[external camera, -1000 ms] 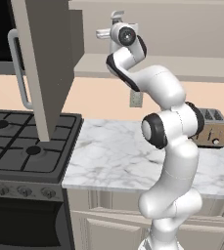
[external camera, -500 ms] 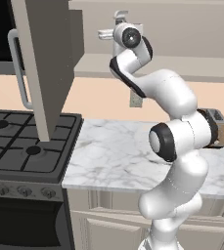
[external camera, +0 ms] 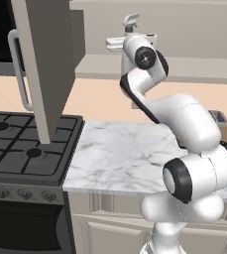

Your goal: Move the cutting board and knife to the sink. Then move spray from the cabinet to the counter.

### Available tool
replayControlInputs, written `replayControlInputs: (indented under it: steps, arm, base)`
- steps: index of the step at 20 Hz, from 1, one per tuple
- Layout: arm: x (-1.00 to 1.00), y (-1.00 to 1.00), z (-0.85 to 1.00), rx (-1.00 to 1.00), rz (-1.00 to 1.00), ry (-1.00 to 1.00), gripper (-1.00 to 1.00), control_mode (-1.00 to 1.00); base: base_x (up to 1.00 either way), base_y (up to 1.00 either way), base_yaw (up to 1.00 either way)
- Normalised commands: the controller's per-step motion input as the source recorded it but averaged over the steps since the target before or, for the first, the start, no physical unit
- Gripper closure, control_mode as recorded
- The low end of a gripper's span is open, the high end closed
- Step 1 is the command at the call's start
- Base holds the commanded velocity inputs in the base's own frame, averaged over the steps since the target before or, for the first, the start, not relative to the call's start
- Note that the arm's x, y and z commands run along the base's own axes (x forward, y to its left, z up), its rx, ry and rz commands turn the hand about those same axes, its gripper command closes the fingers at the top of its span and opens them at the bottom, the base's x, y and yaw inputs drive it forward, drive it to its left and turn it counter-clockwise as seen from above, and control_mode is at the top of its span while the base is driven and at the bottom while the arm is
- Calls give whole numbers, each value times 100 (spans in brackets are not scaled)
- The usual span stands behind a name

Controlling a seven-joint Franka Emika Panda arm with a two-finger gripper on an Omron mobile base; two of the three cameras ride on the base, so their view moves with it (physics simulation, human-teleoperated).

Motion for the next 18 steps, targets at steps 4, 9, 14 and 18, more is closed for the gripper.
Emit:
replayControlInputs:
  steps: [4, 9, 14, 18]
  arm:
    - [-100, -8, 10, 0, 0, -6, 100, -100]
    - [-100, -4, 21, 0, 0, 0, 100, -100]
    - [-100, -9, 3, 0, 0, 1, 100, -100]
    - [-78, -23, 0, 0, -3, 3, 100, -100]
  base:
    - [0, 0, 0]
    - [0, 0, 0]
    - [0, 0, 0]
    - [0, 0, 0]
